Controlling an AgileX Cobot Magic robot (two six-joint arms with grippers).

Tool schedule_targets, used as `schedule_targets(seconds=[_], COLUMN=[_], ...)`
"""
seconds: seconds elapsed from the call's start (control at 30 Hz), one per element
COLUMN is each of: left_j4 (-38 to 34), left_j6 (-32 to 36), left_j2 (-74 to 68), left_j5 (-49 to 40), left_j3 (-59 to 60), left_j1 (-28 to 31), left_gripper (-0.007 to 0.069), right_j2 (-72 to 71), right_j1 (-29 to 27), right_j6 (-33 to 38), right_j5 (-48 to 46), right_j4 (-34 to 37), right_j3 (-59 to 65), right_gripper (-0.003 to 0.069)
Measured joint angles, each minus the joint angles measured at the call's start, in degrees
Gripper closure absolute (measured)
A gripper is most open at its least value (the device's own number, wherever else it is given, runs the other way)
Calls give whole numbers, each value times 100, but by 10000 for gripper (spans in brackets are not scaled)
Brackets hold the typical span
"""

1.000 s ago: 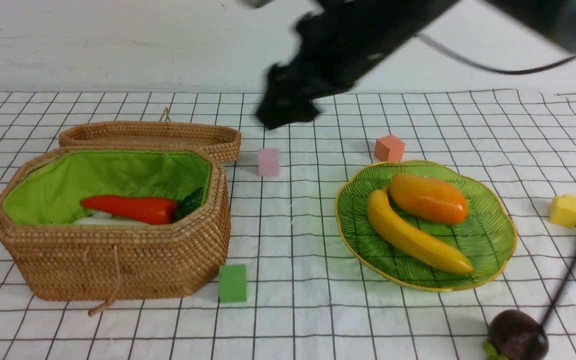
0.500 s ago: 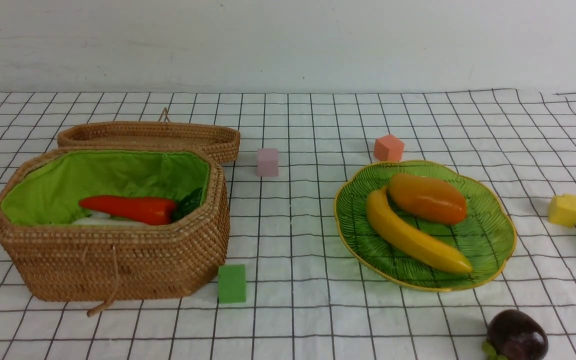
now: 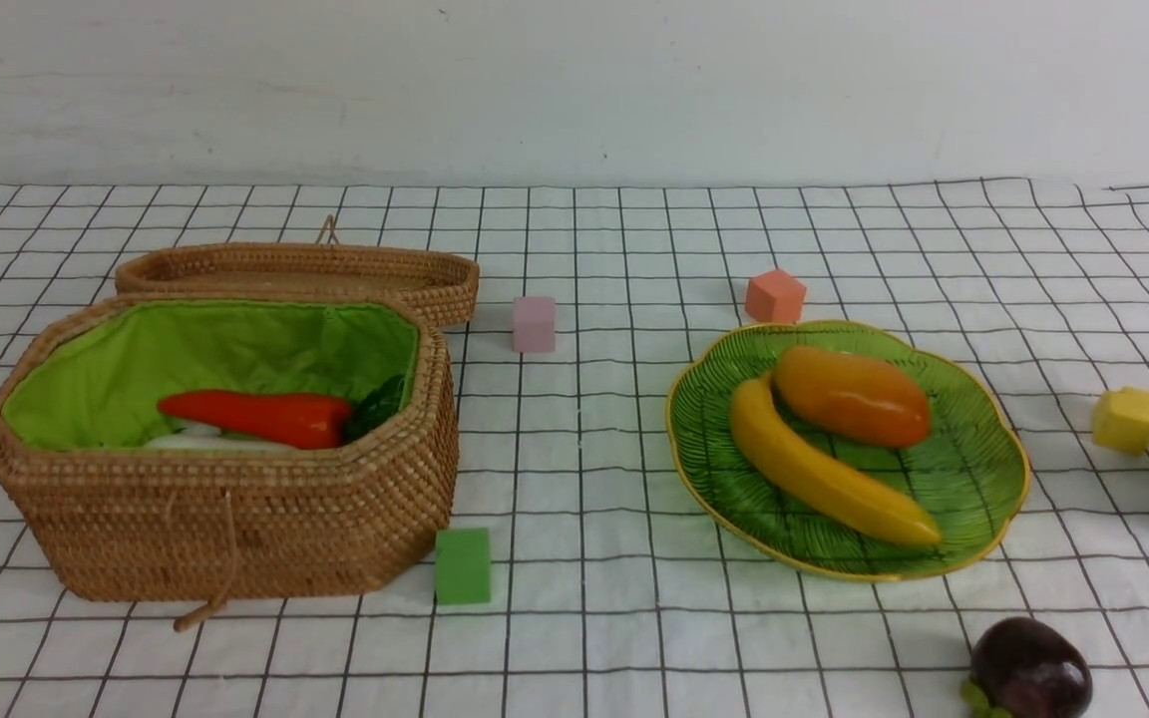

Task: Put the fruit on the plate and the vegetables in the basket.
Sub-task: Take a chayote with your right arm and place it on the basket on the left.

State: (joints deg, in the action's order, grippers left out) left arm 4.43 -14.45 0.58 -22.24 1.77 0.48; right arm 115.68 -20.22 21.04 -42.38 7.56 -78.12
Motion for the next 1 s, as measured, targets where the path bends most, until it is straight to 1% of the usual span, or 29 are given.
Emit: schedule_targets(seconds=[0.07, 0.17, 0.2, 0.23, 0.27, 0.33, 0.37, 0.4, 0.43, 0.5, 0.53, 0.57, 0.6, 0.67, 0.7, 0.73, 0.77, 0.8, 0.83, 0.9, 0.93, 0.97, 1.0], left_j4=[0, 0, 0, 0, 0, 5, 5, 5, 5, 5, 5, 5, 5, 5, 5, 5, 5, 5, 5, 5, 5, 5, 5], left_j6=[0, 0, 0, 0, 0, 0, 0, 0, 0, 0, 0, 0, 0, 0, 0, 0, 0, 0, 0, 0, 0, 0, 0], left_j2=[0, 0, 0, 0, 0, 0, 0, 0, 0, 0, 0, 0, 0, 0, 0, 0, 0, 0, 0, 0, 0, 0, 0], left_j5=[-5, -5, -5, -5, -5, -5, -5, -5, -5, -5, -5, -5, -5, -5, -5, -5, -5, -5, -5, -5, -5, -5, -5], left_j3=[0, 0, 0, 0, 0, 0, 0, 0, 0, 0, 0, 0, 0, 0, 0, 0, 0, 0, 0, 0, 0, 0, 0], left_j1=[0, 0, 0, 0, 0, 0, 0, 0, 0, 0, 0, 0, 0, 0, 0, 0, 0, 0, 0, 0, 0, 0, 0], left_gripper=[514, 513, 511, 511, 511, 508, 508, 507, 503, 501, 501, 501, 499, 497, 496, 495, 494, 493, 493, 493, 493, 493, 492], right_j2=[19, -65, -272, -306, -510, -1153, -1390, -1390, -1723, -1904, -1917, -1917, -1815, -1650, -1587, -1331, -961, -961, -471, 54, 343, 402, 834], right_j1=[0, 0, 0, 0, 14, 223, 400, 400, 897, 1686, 2139, 2229, 3051, 3642, 3875, 4363, 4786, 4842, 5241, 5597, 5754, 5784, 5971], right_j6=[15, -155, -335, -349, -383, -279, -87, -87, 525, 1520, 1944, 2143, 2881, 3228, 3292, 3477, 3605, 3618, 3665, 3624, 3536, 3514, 3264], right_j5=[-216, -540, -657, -659, -658, -586, -526, -526, -430, -365, -353, -343, -315, -258, -229, -88, 81, 106, 257, 323, 372, 385, 534], right_j4=[4, 25, 254, 295, 568, 1595, 2097, 2097, 3086, 4176, 4590, 4788, 5552, 6005, 6101, 6306, 6340, 6340, 6230, 6019, 5865, 5830, 5529], right_j3=[-145, -347, -545, -577, -743, -1214, -1365, -1365, -1578, -1719, -1746, -1754, -1767, -1814, -1838, -2002, -2234, -2234, -2616, -3051, -3289, -3289, -3676], right_gripper=[203, 203, 203, 203, 203, 203, 203, 203, 203, 203, 203, 203, 203, 203, 203, 203, 203, 203, 203, 203, 203, 203, 203])
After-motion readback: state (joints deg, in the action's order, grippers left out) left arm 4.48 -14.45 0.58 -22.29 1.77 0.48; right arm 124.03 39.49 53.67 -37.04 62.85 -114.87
